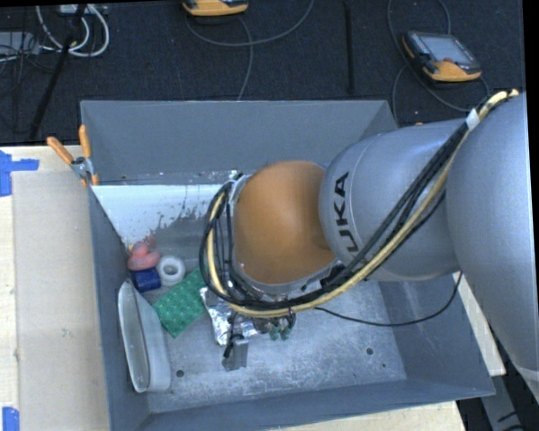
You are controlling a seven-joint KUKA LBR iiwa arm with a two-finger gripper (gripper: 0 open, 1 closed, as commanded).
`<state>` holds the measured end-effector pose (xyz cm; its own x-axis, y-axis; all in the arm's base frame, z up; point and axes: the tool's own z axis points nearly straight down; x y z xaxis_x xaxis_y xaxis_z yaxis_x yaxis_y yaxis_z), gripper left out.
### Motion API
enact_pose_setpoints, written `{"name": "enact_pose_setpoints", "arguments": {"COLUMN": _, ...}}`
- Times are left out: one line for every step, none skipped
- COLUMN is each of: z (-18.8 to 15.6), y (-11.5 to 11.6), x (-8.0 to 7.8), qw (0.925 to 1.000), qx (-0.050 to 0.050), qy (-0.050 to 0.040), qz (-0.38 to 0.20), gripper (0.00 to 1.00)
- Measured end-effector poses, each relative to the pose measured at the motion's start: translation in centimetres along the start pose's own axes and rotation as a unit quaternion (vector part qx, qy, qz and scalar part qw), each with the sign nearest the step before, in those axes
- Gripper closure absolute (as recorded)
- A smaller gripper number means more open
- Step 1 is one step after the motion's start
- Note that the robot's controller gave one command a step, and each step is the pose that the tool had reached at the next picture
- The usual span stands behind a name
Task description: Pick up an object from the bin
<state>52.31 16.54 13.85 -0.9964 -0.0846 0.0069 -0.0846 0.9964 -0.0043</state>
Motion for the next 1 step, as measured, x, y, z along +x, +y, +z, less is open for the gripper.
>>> {"name": "enact_pose_setpoints", "arguments": {"z": 7.12, "y": 2.90, "x": -7.35, "qw": 0.9992, "qx": -0.003, "qy": -0.0072, "qz": -0.040, "gripper": 0.00}}
